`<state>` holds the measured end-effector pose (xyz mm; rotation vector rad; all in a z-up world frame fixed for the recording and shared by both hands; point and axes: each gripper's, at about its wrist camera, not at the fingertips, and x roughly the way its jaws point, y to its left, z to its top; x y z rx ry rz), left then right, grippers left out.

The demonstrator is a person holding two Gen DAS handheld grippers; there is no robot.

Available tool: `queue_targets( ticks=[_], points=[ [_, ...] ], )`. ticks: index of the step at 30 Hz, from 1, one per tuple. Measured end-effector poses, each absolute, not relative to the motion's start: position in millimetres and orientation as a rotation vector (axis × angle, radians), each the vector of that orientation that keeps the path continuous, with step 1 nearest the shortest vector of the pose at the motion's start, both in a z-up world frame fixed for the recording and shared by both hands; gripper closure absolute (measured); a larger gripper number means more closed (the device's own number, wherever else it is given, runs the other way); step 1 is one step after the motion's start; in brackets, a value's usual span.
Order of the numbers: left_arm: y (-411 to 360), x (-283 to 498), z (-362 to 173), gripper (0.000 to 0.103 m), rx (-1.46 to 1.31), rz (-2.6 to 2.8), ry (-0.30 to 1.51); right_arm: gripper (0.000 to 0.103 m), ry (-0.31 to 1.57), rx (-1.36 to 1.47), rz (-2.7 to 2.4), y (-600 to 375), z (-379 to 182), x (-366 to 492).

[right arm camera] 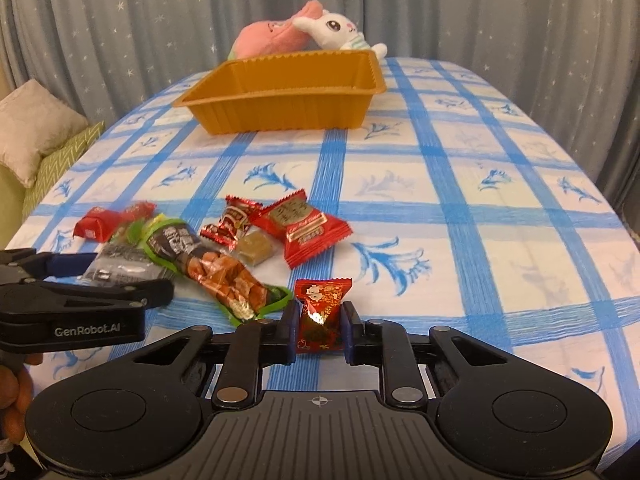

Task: Organize snacks
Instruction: 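Reach the left tool to the clear bag while the right tool reaches a red candy, then grasp the clear bag with the left tool while the right tool grasps the red candy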

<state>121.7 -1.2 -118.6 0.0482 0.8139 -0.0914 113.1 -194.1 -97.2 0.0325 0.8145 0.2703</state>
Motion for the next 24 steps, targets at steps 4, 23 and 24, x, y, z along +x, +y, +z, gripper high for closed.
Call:
queue_targets(
  ticks=[4, 23, 24],
  points=[
    [3, 117, -115, 0.022, 0.049, -0.069, 0.807, 0.082, 0.81, 0.035, 0.267, -196, -96, 113],
    [19, 121, -92, 0.023, 0.106, 0.061, 0.739, 0.082, 0.721, 0.003, 0.29, -192, -78, 111],
    [20, 122, -93, 0.022, 0.121, 0.071, 0.743, 0.082, 0.72, 0.003, 0.292, -191, -77, 111]
  ],
)
